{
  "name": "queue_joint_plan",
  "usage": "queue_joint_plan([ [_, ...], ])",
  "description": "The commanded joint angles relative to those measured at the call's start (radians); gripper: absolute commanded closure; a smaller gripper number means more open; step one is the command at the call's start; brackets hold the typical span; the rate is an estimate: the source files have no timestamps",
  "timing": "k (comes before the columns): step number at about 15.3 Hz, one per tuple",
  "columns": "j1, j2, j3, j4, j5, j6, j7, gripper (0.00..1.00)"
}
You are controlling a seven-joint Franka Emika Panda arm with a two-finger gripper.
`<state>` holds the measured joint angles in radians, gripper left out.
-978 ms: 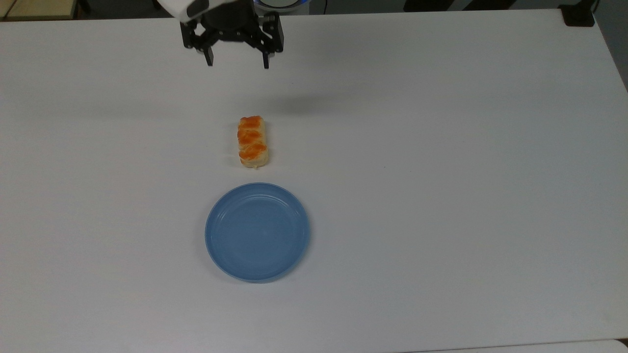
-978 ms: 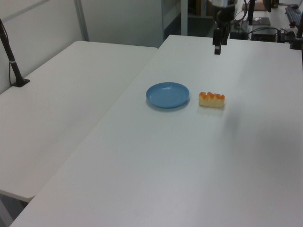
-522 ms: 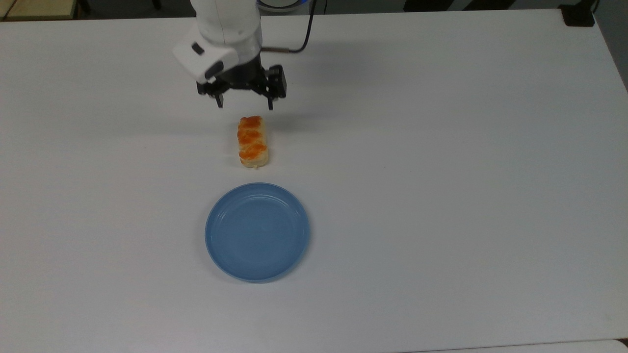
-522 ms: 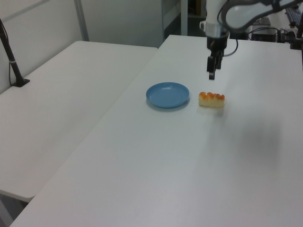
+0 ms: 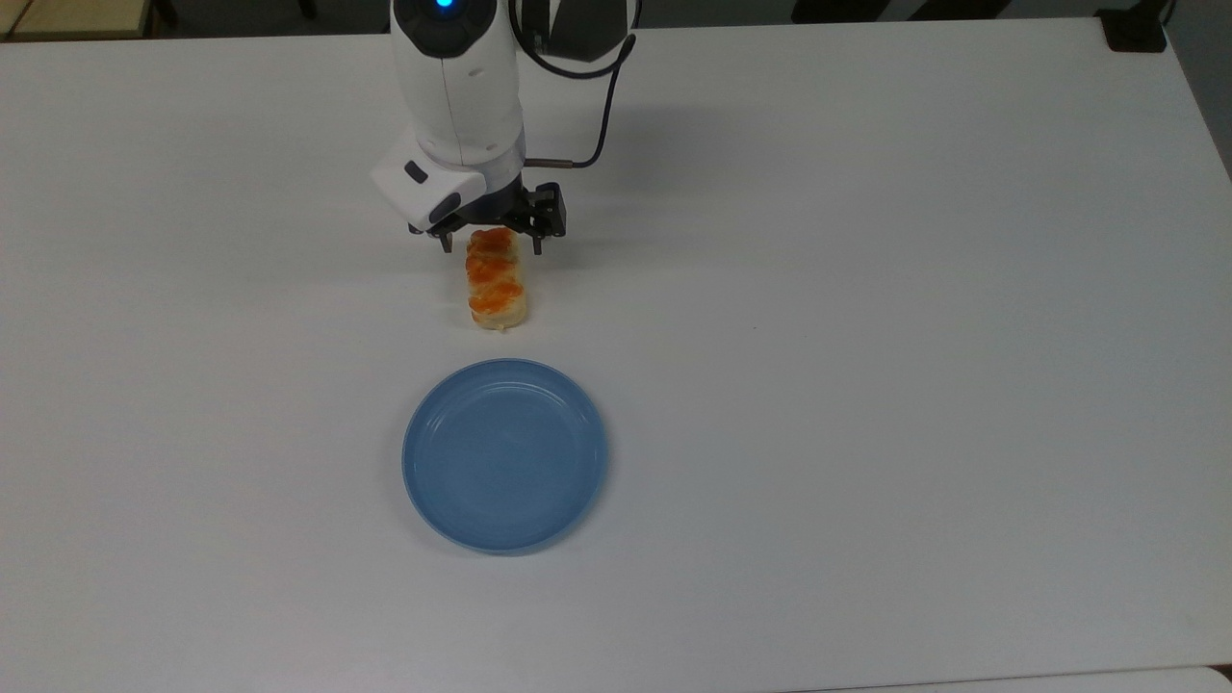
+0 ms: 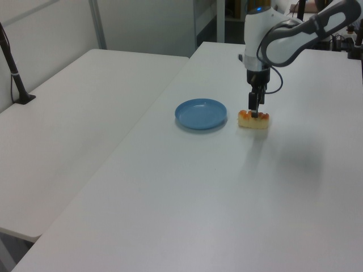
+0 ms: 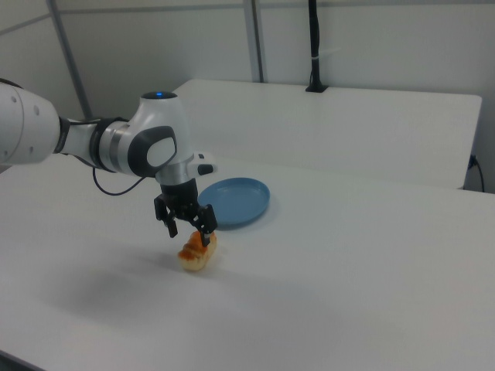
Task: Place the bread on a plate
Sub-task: 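Lower the gripper around the bread roll and close it, then lift the bread roll and carry it over the blue plate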
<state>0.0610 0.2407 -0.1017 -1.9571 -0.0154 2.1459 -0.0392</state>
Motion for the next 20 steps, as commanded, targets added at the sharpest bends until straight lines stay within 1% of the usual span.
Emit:
queue_joint_plan([
  [1,0.026,0.015,-0.007,-0.028,-0.032,0.051,-0.019,0.00],
  [9,0.023,0.072,-0.007,-0.020,-0.052,0.118,-0.019,0.00],
  [10,0.023,0.077,-0.007,-0.019,-0.055,0.118,-0.019,0.05],
  [13,0.022,0.075,-0.007,-0.019,-0.063,0.118,-0.021,0.27],
  [15,0.022,0.075,-0.007,-0.019,-0.064,0.118,-0.022,0.44],
  [16,0.022,0.075,-0.007,-0.017,-0.064,0.117,-0.030,0.50],
  [17,0.022,0.074,-0.007,-0.017,-0.064,0.117,-0.030,0.54],
  [20,0.022,0.065,-0.009,-0.012,-0.064,0.108,-0.031,0.55],
])
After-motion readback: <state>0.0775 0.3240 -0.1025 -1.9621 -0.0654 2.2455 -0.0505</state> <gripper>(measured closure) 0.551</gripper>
